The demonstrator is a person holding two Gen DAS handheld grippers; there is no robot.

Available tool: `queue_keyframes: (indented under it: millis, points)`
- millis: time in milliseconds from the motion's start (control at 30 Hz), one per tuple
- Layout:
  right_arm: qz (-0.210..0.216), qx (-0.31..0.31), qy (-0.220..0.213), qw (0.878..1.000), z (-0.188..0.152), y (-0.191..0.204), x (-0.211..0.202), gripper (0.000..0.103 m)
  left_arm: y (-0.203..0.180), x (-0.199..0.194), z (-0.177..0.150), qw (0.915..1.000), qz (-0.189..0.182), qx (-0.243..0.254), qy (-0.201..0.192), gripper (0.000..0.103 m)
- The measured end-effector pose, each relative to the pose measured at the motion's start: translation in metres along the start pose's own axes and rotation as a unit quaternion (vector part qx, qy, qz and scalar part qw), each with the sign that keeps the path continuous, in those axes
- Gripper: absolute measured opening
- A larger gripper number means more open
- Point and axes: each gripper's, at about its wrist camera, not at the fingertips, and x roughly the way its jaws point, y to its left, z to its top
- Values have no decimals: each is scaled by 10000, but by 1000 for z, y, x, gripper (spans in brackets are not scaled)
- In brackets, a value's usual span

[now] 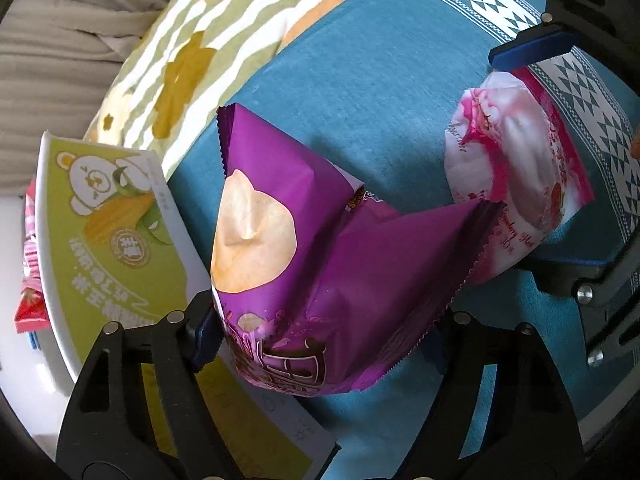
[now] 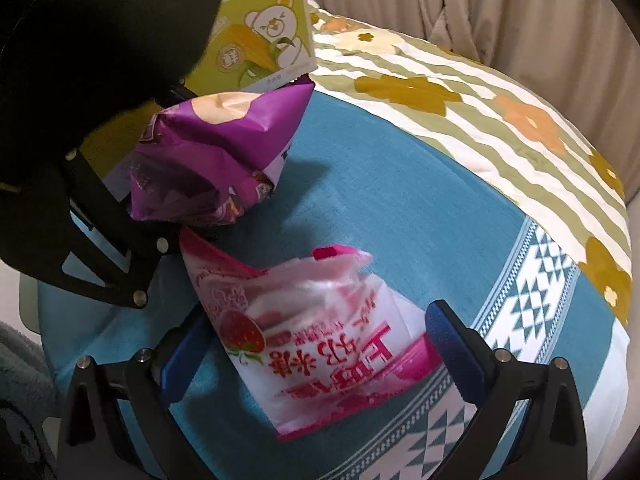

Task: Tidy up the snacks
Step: 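Grasp the purple packet with the left tool while the right tool grasps the strawberry packet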

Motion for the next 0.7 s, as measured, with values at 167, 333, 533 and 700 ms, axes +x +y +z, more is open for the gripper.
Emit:
queue_keyframes:
  millis: [167, 333, 533, 700]
  points:
    - [99, -159, 104, 9998, 1, -8, 10, 101, 6, 1, -1, 9999, -39, -96, 29, 75]
    - [74, -249, 86, 9996, 1, -15, 10, 83, 10, -1, -1, 9997, -103, -241, -17, 74]
    - [-5, 89, -188, 9998, -2, -13, -2, 53, 17, -8, -8, 9978, -222, -590, -212, 74]
    - [-120, 668, -394, 9969, -8, -18, -23, 44, 22, -30, -13, 9921, -453, -997, -612, 74]
